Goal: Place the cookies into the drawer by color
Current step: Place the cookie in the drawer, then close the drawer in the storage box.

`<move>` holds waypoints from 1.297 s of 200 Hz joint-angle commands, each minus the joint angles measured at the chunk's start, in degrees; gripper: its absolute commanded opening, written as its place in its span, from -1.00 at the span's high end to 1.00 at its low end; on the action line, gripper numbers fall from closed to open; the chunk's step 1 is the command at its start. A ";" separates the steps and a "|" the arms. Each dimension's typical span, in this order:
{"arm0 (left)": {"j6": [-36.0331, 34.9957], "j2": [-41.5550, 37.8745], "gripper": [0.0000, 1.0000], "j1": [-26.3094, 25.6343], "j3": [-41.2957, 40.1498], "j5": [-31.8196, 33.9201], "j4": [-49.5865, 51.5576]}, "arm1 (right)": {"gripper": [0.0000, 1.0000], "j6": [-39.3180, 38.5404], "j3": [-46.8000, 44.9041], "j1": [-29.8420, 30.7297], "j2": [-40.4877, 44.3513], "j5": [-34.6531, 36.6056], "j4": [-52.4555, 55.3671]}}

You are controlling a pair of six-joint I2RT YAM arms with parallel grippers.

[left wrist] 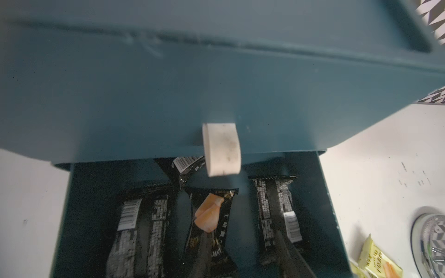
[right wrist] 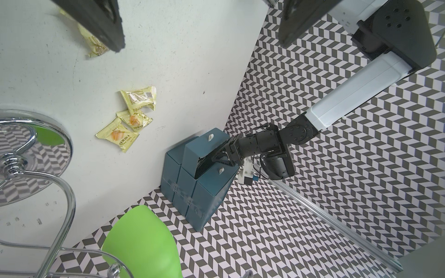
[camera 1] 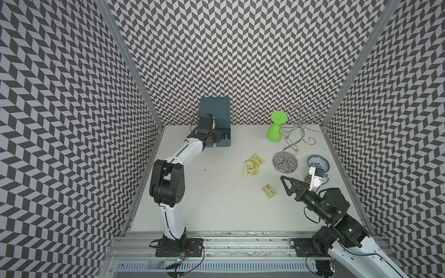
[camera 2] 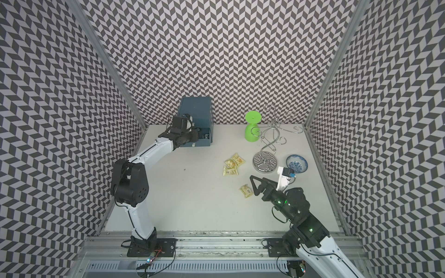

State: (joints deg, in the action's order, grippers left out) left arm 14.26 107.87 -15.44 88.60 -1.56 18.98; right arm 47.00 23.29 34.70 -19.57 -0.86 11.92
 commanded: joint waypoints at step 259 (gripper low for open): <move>56.54 0.11 0.09 14.21 -36.15 -44.58 -62.47 | -0.99 1.42 -0.04 0.20 -3.16 0.46 -4.93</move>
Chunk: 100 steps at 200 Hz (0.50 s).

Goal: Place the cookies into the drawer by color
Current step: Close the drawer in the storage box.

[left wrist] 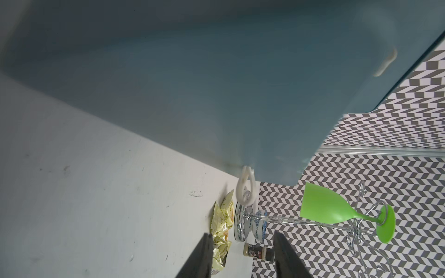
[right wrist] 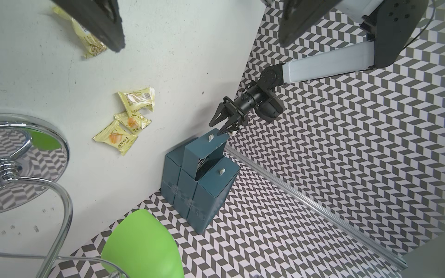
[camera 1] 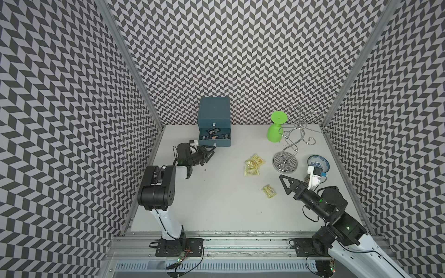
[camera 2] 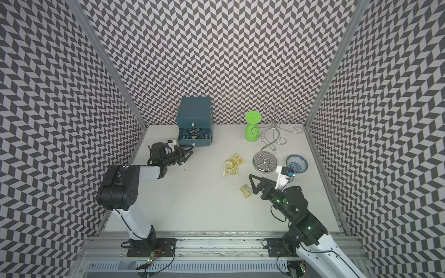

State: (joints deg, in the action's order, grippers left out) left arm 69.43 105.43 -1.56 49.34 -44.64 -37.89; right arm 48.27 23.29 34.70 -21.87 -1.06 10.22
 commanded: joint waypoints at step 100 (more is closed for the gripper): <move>4.68 12.60 0.30 0.77 12.44 -1.81 -7.78 | -0.99 -0.15 0.62 0.20 -4.32 1.05 -5.06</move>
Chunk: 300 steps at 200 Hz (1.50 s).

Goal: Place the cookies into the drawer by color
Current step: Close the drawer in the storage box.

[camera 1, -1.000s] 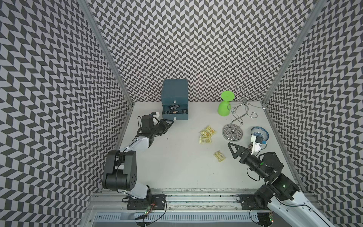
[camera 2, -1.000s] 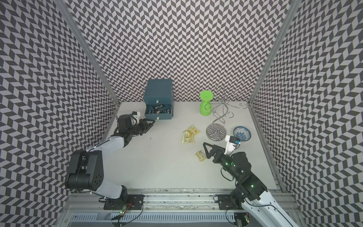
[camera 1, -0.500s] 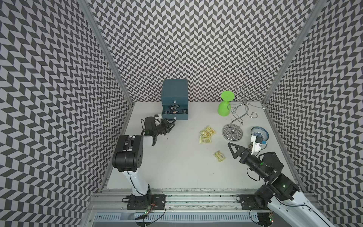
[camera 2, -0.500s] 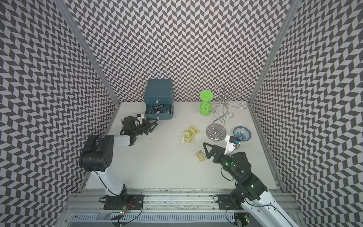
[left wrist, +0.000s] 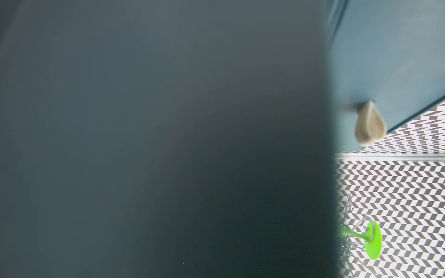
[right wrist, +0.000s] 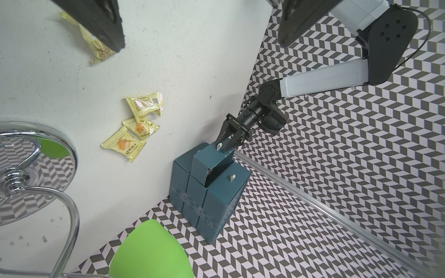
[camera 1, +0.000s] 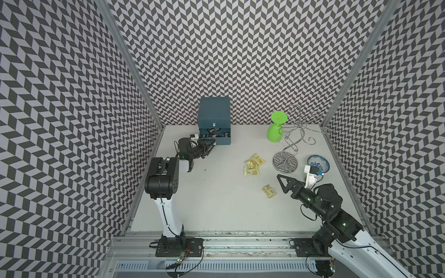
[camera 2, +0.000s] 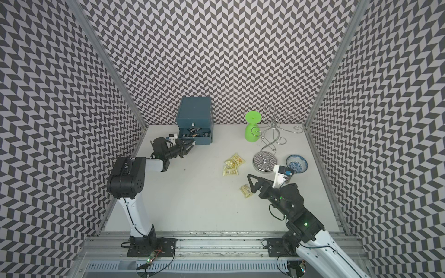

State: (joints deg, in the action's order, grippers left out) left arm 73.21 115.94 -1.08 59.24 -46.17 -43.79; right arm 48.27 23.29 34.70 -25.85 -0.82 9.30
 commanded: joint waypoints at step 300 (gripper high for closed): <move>13.75 16.02 0.30 2.01 17.73 5.03 -5.33 | -0.99 -0.73 0.79 0.25 2.64 2.14 -1.29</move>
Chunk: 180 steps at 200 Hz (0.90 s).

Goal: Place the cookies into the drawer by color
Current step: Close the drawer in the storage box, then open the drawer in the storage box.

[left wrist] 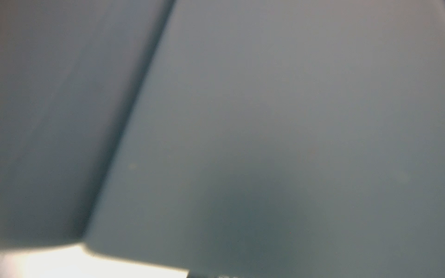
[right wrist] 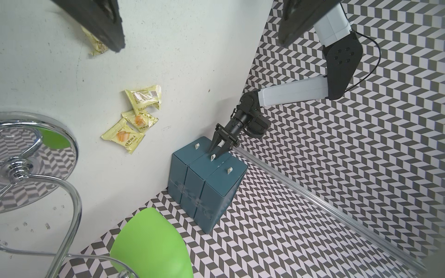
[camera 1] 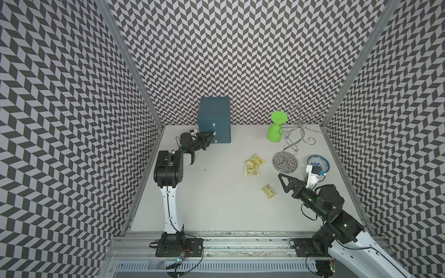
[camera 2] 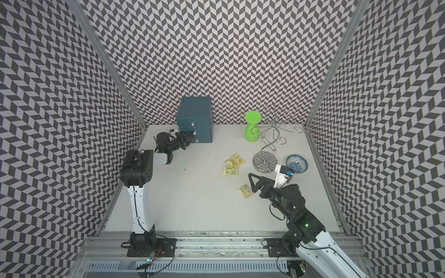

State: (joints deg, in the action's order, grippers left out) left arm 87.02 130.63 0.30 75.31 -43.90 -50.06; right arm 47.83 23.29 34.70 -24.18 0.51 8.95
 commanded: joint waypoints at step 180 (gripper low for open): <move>-9.78 -8.03 -0.14 -1.96 -19.09 -1.60 -8.25 | -0.99 0.31 0.26 0.19 -1.12 -0.38 -3.24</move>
State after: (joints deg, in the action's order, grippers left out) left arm 79.88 120.27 -0.93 55.42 -45.04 -54.57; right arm 48.10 23.29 34.70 -24.62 0.43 8.51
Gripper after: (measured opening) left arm 0.513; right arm 0.995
